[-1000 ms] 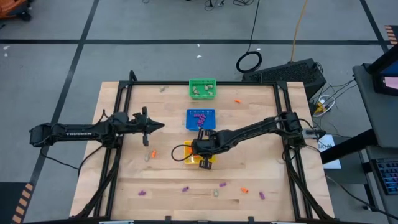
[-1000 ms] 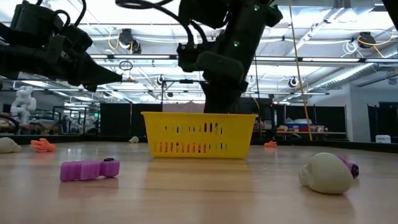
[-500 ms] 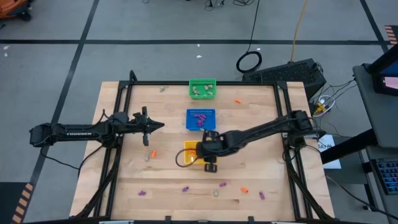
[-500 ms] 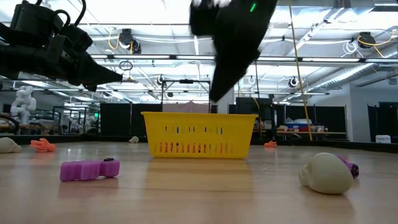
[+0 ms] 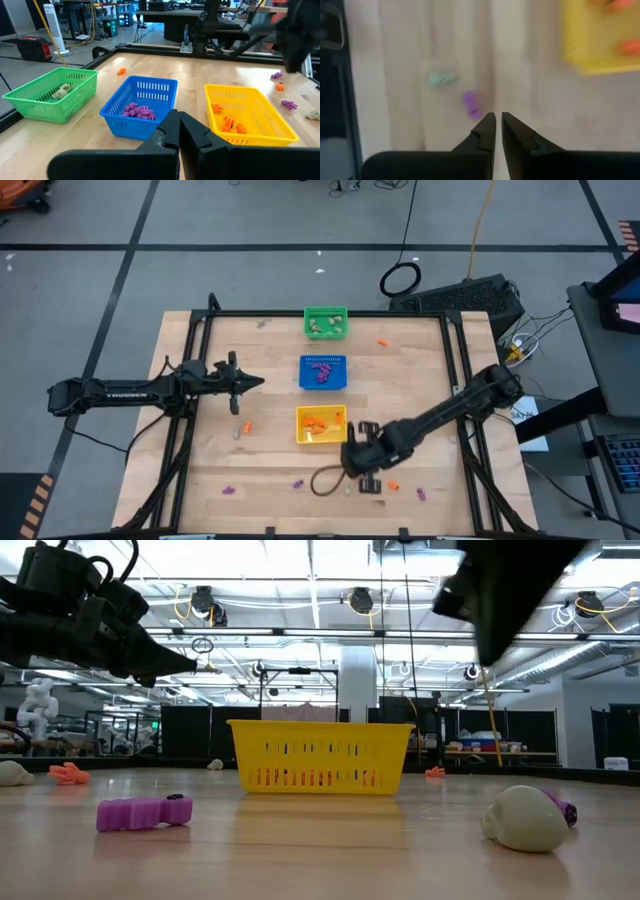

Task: Sort Halloween decoration
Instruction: Put the purple skeleton toy into the blue bin

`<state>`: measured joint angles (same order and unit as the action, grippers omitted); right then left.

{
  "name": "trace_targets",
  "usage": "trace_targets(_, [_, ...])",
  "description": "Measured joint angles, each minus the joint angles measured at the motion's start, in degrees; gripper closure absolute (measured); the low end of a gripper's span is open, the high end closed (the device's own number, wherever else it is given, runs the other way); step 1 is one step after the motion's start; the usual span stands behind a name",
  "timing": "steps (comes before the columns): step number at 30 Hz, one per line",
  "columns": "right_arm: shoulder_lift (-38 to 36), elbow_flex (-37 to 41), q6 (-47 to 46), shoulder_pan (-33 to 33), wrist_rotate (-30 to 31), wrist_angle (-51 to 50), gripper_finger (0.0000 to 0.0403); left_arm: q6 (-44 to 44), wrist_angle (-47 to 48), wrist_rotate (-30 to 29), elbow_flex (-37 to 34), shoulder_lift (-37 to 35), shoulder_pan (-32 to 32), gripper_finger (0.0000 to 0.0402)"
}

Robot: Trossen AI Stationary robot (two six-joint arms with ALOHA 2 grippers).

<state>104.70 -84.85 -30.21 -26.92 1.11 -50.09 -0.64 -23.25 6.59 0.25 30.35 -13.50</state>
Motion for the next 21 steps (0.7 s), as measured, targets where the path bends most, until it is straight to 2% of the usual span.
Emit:
trace_targets(7, [0.8,5.6,-2.6,-3.7,-1.4,8.8,0.0368,-0.1,0.5,0.0,0.0,0.0,0.0,0.0401])
trace_targets(16, [0.8,14.1,-2.1,-2.8,-1.1,21.7,0.0272,-0.2,0.5,0.0,0.0,0.0,0.0,0.0401])
trace_targets(21, [1.2,16.6,-2.3,-2.8,-1.1,25.5,0.0252,-0.2,1.8,0.0,0.0,0.0,0.0,0.0401])
